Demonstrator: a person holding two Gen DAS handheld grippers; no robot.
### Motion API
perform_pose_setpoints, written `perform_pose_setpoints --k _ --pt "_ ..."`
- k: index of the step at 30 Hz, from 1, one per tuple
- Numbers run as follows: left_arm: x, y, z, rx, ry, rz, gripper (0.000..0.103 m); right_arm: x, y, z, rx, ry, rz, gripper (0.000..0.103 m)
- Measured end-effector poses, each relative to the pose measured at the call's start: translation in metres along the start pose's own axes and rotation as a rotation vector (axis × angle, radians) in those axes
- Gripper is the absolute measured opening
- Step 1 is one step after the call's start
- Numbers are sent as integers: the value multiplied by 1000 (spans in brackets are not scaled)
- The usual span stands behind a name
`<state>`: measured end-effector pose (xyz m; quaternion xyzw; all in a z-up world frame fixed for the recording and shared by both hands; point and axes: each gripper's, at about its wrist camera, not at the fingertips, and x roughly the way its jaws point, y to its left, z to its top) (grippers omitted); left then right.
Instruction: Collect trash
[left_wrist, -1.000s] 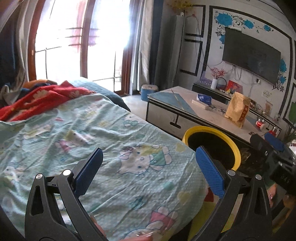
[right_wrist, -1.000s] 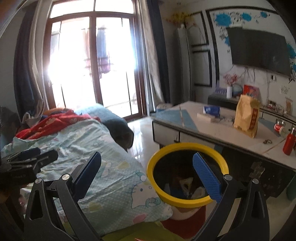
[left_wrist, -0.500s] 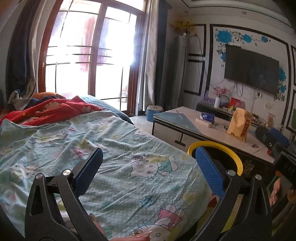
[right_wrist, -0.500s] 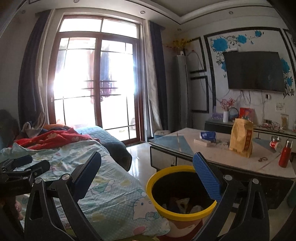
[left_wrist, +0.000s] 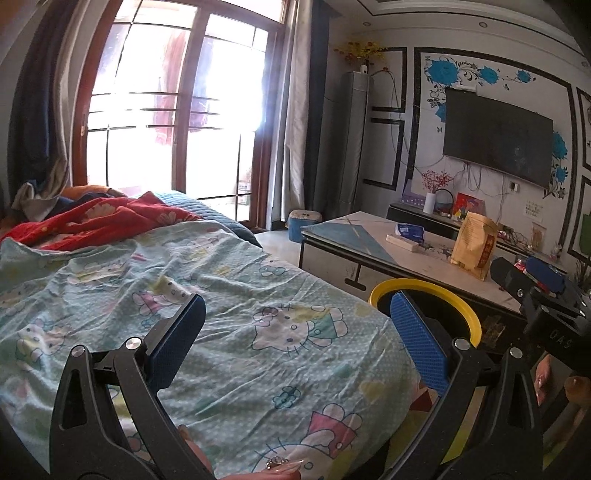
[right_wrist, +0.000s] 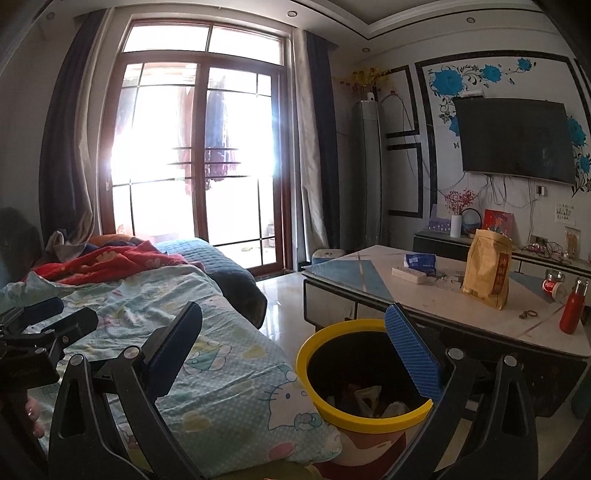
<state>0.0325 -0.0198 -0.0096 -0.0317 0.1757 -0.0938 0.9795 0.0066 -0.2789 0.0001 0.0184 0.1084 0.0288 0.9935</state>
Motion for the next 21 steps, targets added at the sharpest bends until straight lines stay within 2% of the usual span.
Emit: perform_pose_setpoints --k 21 --pt "0 1 0 0 -3 0 92 1 -2 -1 4 3 -5 97"
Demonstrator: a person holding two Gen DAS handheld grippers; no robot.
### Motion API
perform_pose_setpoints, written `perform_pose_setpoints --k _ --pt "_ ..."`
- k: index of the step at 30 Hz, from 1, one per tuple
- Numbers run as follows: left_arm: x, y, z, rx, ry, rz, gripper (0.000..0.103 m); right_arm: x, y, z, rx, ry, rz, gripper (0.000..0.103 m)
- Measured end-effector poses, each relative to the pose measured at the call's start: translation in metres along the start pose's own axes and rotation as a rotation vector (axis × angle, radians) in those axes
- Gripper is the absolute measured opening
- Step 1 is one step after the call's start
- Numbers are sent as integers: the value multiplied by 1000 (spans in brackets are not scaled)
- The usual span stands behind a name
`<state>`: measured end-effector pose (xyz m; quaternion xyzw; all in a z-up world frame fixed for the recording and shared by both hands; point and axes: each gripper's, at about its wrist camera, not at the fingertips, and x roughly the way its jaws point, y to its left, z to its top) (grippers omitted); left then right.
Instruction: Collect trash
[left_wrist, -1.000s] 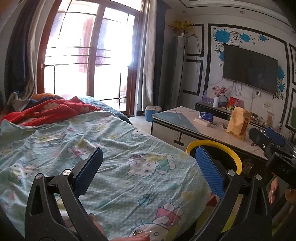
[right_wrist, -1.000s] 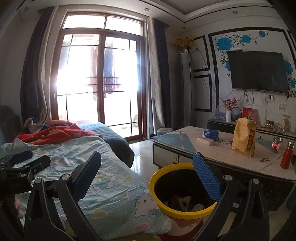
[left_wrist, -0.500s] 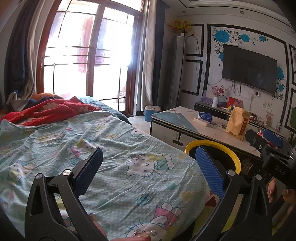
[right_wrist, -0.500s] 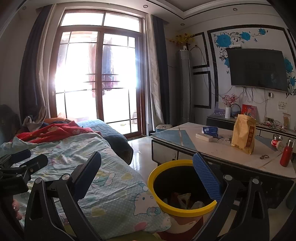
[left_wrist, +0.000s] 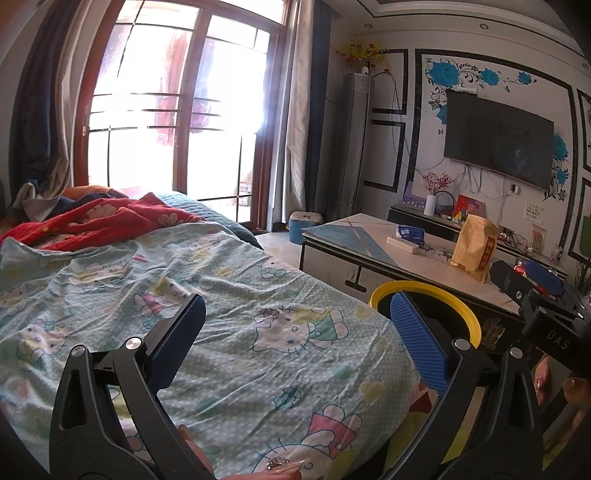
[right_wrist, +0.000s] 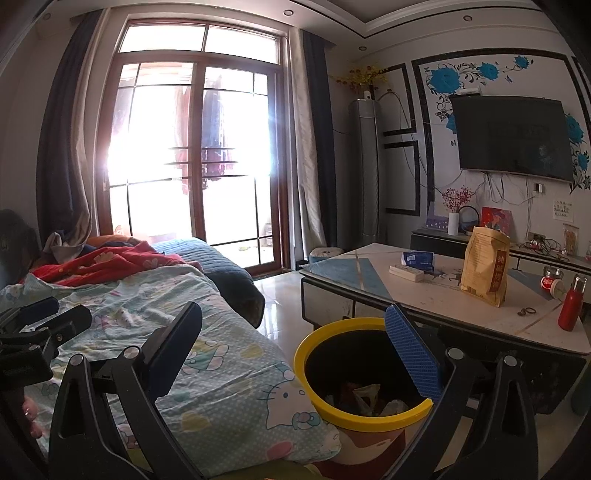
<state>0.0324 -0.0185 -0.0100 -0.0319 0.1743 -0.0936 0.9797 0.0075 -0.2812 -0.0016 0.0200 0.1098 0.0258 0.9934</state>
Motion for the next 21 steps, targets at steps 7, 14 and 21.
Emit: perform_pose_setpoints --k 7,14,21 --pt "0 0 0 0 1 -1 92 0 0 0 0 1 1 97" --pt "0 -1 0 1 3 1 92 1 -2 -1 3 2 -3 97" --pt "0 -1 0 1 3 0 92 1 -3 -1 3 4 -3 97"
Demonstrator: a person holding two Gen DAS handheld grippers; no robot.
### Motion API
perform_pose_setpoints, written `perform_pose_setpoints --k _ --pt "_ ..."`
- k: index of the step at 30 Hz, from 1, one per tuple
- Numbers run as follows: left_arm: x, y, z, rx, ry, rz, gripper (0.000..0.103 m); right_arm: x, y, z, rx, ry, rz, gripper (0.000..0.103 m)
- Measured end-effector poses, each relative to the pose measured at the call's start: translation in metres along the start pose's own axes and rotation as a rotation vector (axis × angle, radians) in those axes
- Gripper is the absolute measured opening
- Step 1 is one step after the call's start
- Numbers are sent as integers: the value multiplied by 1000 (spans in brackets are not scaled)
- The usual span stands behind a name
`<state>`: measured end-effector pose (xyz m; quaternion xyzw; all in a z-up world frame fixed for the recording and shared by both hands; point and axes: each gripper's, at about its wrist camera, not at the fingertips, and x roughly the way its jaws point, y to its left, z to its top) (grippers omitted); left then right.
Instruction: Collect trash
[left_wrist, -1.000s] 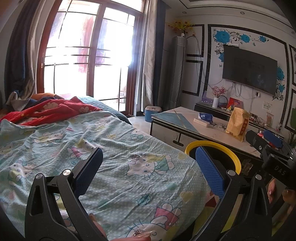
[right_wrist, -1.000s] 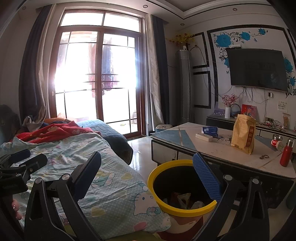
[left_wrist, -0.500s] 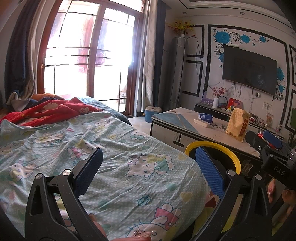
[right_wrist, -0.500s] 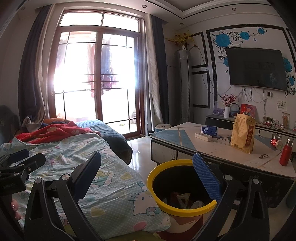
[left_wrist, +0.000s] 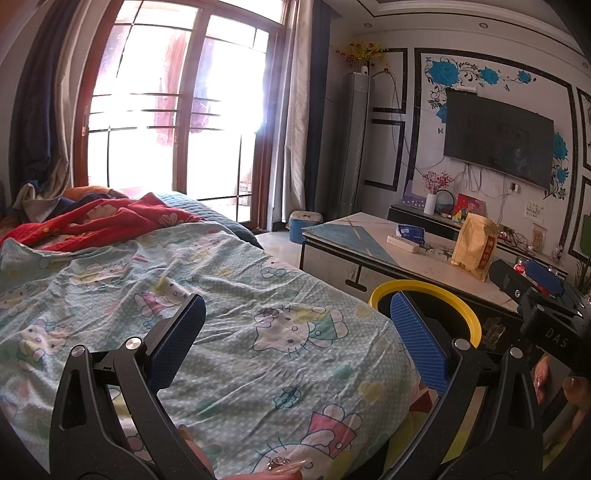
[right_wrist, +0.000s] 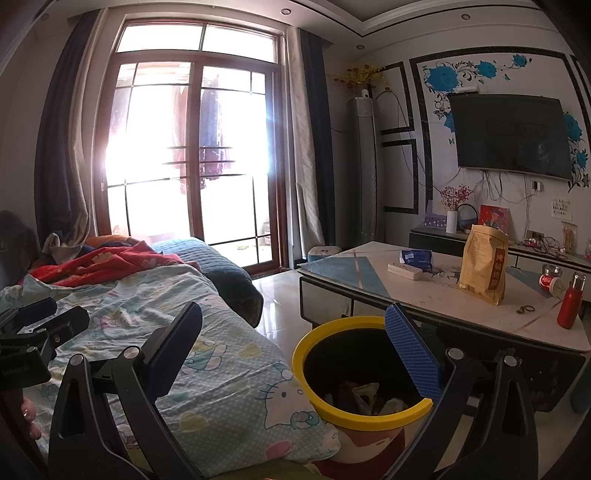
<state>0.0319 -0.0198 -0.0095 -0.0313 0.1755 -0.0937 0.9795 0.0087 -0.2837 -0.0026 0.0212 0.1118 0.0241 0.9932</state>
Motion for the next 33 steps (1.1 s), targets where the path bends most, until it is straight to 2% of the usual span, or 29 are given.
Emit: perform_pose_setpoints --k 19,25,30,32,33 --pt "2 -1 -1 5 20 1 92 1 -7 -1 10 2 -8 97" --pt "2 7 0 -19 28 16 92 4 -13 -2 30 30 -13 97" --pt "-7 35 3 -109 37 40 92 13 9 11 13 60 66 97" --pt "-17 60 6 -167 60 82 92 18 35 19 -11 79 144 97" --pt "-26 79 7 -196 67 130 92 22 51 23 -20 89 183 97"
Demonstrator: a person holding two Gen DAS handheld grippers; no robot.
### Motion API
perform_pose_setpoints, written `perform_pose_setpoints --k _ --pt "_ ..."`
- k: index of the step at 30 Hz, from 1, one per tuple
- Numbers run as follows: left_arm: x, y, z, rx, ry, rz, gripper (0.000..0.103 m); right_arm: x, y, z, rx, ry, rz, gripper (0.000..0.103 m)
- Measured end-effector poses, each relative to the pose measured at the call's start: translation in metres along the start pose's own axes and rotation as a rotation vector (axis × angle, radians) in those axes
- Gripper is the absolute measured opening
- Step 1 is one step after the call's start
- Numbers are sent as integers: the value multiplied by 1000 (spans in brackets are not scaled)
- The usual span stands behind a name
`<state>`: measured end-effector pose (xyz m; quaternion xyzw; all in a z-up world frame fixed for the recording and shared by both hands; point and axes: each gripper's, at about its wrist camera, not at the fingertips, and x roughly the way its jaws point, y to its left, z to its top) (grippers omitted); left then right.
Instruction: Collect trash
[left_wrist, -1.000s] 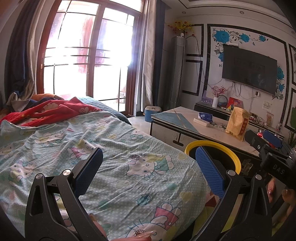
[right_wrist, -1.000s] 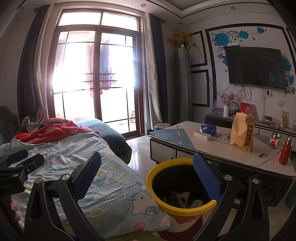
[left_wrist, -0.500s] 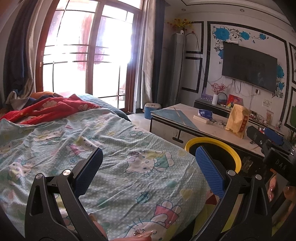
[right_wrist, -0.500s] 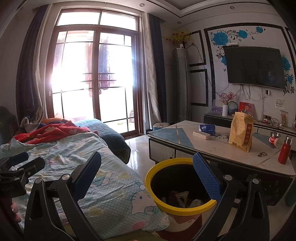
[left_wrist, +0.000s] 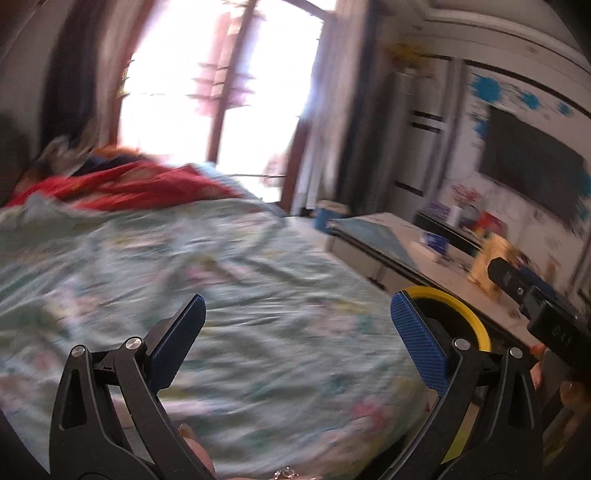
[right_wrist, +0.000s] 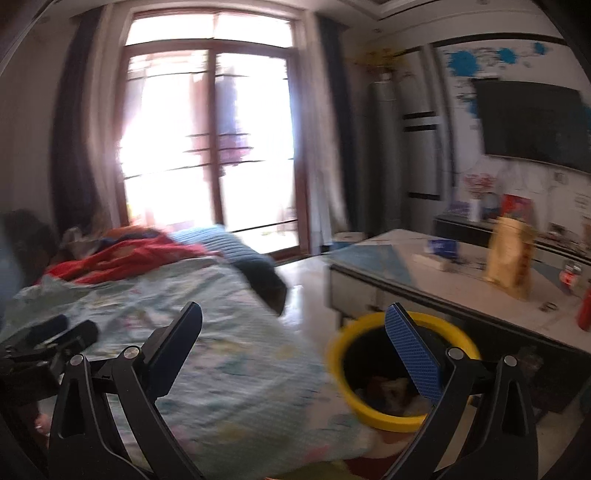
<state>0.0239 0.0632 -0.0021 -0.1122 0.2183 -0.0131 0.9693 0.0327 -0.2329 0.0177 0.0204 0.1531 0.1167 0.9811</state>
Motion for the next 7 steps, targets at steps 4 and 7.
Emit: perform_pose_setpoints --k 4,7 --pt "-29 108 12 -90 18 295 92 33 101 15 -52 99 251 97" --pt "-48 233 16 -181 83 617 92 66 204 8 -121 273 426 97"
